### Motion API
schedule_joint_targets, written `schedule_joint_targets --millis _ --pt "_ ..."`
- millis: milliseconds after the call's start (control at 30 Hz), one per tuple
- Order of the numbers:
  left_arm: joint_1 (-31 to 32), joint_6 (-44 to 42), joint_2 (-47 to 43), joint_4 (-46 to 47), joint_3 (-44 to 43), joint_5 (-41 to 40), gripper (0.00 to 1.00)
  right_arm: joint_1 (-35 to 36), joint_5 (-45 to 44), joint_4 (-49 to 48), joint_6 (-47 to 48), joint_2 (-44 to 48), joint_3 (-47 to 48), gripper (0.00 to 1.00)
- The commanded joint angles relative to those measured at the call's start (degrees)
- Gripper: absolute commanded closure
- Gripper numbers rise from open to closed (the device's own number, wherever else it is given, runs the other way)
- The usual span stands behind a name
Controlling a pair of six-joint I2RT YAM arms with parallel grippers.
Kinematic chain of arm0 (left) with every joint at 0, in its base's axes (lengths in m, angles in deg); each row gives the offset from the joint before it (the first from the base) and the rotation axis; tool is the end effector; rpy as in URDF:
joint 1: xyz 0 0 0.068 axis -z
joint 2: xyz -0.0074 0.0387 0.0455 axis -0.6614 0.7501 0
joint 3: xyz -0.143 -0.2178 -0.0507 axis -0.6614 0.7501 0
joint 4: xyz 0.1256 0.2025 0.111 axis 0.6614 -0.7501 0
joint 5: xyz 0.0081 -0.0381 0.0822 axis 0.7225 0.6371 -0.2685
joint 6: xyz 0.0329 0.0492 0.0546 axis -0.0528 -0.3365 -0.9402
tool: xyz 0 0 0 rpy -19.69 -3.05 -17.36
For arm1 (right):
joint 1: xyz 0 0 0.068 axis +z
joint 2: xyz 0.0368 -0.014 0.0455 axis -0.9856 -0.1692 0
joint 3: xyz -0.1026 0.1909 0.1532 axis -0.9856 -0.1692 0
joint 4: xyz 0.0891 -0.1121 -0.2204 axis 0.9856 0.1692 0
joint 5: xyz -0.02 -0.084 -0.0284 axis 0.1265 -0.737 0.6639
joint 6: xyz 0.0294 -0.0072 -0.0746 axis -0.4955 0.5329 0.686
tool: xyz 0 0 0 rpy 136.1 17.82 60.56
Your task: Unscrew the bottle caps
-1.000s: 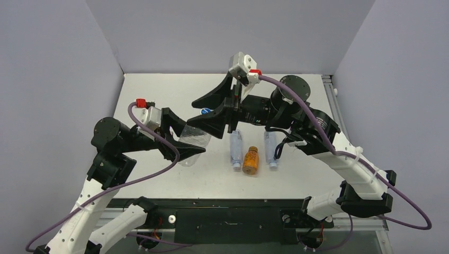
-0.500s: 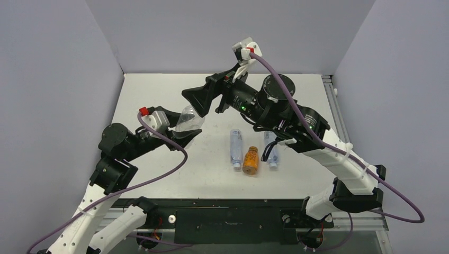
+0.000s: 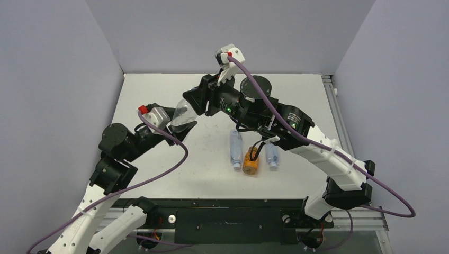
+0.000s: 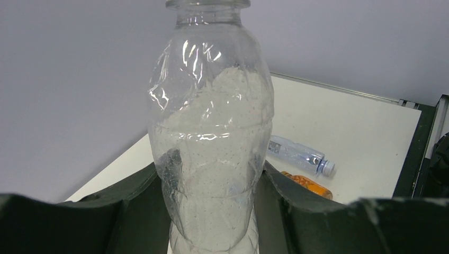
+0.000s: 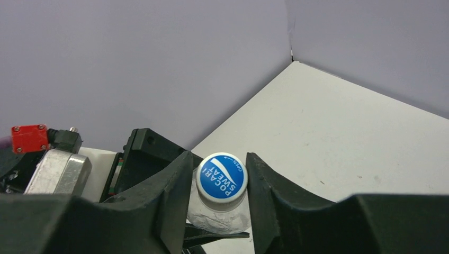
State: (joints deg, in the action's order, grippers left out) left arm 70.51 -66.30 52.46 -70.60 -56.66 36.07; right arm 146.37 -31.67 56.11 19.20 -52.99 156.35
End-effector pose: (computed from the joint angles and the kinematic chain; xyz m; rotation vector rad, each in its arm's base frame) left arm 0.1461 -0.1131 0.4286 0.7514 1.2674 -0.6321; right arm 0.1495 0.3132 0.5401 -0.5291 1.6143 1.0650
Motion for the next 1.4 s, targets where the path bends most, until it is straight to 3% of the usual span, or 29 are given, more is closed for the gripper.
schedule_joint_targets --millis 0,33,100,167,267,400,567,700,833,867,900,967,1200,1367 --pt "-0.19 -0.35 -0.72 1.27 -0.04 -1.01 0.93 0.25 -1.24 -1.82 -0.19 1.12 0.78 0.72" --pt "-0.19 -0.35 -0.81 1.36 0.04 -0.92 0.93 0.25 -1.14 -2.26 -0.02 1.28 0.59 0.83" --pt "-0.19 -0.08 -0.86 1.29 0.18 -0.4 0.93 0.21 -0.37 -3.13 0.36 2.01 -0.33 0.95" --pt "-0.19 0.6 -0.87 1.16 0.17 0.79 0.93 -0.1 1.98 -4.51 1.12 3.05 -2.48 1.0" --pt "-0.19 2.55 -1.04 0.78 -0.5 6.25 0.94 -0.28 10.33 -7.01 3.59 6.25 -6.41 1.0" --pt "-0.19 5.51 -0.67 -0.21 -2.59 20.43 0.94 -0.29 20.97 -12.87 6.9 12.41 -15.22 1.0" --pt "-0.16 15.13 0.84 0.78 -4.79 32.7 0.96 -0.28 29.52 -15.15 10.21 17.8 -21.6 1.0" --pt "-0.19 18.44 1.34 1.77 -5.08 36.34 0.97 -0.21 31.64 -14.55 12.31 19.17 -22.45 1.0" --pt "-0.19 17.41 1.28 1.78 -4.55 34.91 1.0 -0.19 30.24 -13.9 12.81 18.39 -21.12 1.0" --pt "-0.19 16.88 1.32 1.73 -4.38 34.1 1.0 -0.12 29.68 -13.54 12.44 18.14 -20.4 0.93" --pt "-0.19 16.53 1.32 1.61 -4.28 33.55 1.0 -0.11 27.81 -13.52 12.1 17.62 -20.15 0.54" --pt "-0.19 14.89 1.12 1.13 -3.92 30.95 1.0 -0.05 22.85 -13.54 10.68 16.7 -19.25 0.25" --pt "-0.19 4.12 -0.48 0.57 -1.98 14.69 1.0 0.07 6.19 -9.25 3.86 10.05 -9.79 0.18" --pt "-0.18 -0.91 -1.2 1.42 -0.8 4.82 1.0 0.35 1.3 -1.18 2.23 4.76 -0.74 0.2"
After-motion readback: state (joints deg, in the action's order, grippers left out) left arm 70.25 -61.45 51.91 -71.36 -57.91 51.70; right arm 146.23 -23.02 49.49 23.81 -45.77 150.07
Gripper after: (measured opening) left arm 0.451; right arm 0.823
